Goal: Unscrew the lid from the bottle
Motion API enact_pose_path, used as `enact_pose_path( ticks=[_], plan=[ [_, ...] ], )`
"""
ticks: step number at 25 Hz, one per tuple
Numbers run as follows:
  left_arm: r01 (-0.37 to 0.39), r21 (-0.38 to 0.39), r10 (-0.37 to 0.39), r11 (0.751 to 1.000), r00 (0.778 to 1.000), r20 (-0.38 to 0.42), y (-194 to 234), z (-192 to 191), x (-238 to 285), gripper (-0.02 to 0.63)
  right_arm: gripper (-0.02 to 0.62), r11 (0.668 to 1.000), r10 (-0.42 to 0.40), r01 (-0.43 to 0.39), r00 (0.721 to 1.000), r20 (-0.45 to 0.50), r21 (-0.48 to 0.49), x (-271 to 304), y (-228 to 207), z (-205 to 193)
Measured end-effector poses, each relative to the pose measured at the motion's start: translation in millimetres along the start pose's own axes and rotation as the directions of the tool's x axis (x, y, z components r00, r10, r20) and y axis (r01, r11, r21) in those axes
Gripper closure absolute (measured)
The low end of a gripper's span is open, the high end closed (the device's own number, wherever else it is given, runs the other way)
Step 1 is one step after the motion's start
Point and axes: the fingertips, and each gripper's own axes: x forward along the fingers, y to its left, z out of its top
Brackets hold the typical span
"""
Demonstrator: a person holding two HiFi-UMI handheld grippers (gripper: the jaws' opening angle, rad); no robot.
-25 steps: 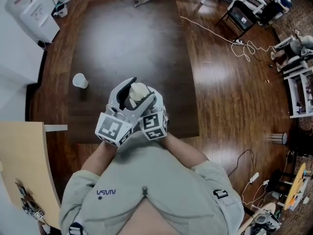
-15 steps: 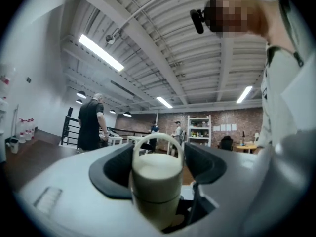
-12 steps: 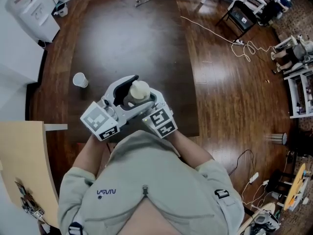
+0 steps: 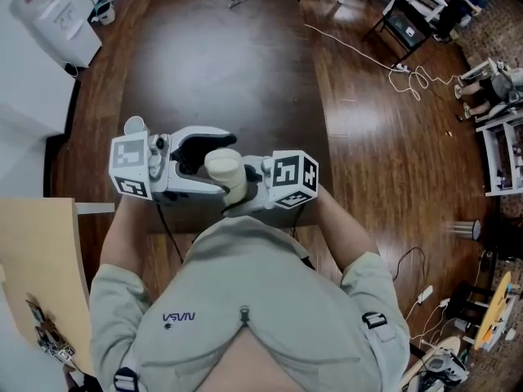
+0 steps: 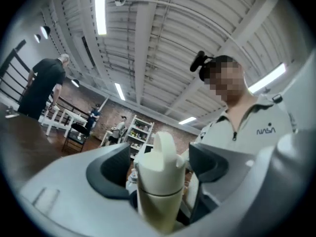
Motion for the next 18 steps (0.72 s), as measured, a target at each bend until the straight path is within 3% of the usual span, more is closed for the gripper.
enact_pose_path(
  ticks=[4, 6, 9, 14, 16, 18],
  plan=[
    [0.090, -0.004, -0.090, 0.996, 0.995, -0.039, -13, -7, 4, 0.250, 0.291, 0.991, 0.133, -0.133, 0.991, -0.017, 0.019, 11, 22, 1],
    [0.107, 0.002, -0.107, 0.994, 0.993, -0.045, -17, -9, 6, 0.293, 0.291, 0.989, 0.144, -0.144, 0.989, -0.019, 0.021, 13, 25, 0],
    [0.087, 0.025, -0.085, 0.996, 0.995, -0.058, -15, -10, 6, 0.302, 0.291, 0.994, 0.110, -0.110, 0.994, -0.023, 0.017, 13, 18, -3],
    [-0.051, 0.116, 0.059, 0.992, 0.996, -0.072, 0, -9, 7, 0.302, 0.291, 0.997, -0.071, 0.071, 0.997, -0.014, 0.002, 6, -9, -5],
    [-0.126, 0.170, 0.140, 0.977, 0.988, -0.072, 7, -8, 7, 0.304, 0.291, 0.982, -0.189, 0.189, 0.982, -0.008, -0.016, 2, -26, -5],
    [-0.203, 0.230, 0.223, 0.952, 0.973, -0.065, 15, -7, 8, 0.302, 0.291, 0.947, -0.320, 0.320, 0.947, -0.002, -0.032, -1, -44, -5]
  ],
)
